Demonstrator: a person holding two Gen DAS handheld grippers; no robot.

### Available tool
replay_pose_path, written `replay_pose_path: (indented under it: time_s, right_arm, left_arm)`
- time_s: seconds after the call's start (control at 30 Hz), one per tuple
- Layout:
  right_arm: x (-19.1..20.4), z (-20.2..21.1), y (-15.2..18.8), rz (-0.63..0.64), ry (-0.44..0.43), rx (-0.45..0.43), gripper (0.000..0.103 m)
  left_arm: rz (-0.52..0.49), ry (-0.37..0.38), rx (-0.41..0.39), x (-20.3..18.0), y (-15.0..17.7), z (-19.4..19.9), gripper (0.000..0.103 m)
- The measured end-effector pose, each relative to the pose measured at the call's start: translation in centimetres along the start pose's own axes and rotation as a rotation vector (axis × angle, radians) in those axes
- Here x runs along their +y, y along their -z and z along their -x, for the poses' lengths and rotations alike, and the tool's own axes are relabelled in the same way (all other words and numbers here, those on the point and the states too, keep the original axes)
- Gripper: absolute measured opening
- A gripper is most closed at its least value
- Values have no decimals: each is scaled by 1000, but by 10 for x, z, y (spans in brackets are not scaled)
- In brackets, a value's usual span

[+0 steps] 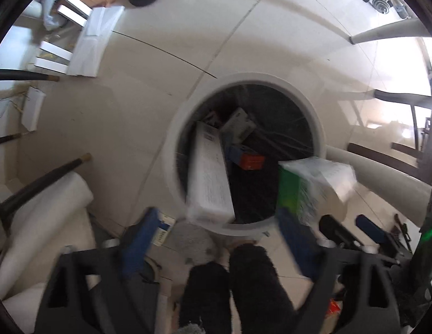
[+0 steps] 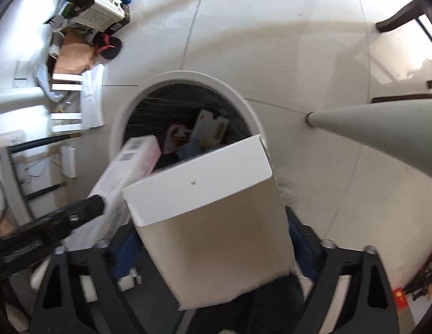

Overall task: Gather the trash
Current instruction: 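Open both tools to drop the tube box and white box into the bin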

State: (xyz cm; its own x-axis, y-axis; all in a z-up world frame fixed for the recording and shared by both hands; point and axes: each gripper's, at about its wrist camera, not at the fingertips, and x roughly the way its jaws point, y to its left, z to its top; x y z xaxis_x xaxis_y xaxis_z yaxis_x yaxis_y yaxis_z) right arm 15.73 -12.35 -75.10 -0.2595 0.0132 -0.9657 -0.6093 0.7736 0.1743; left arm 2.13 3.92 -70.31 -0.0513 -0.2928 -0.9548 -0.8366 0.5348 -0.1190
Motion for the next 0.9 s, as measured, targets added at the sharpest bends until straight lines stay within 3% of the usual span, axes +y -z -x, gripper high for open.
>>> replay_pose_path:
  time_s: [0.43, 0.9]
  right_arm:
    - [8, 41, 30, 75, 124, -20, 103]
    - [32, 188, 110, 95, 124, -96, 103]
  left_arm:
    - [14, -137, -95, 16, 43, 46, 99]
    - [-17, -174, -162, 18, 138, 168, 99]
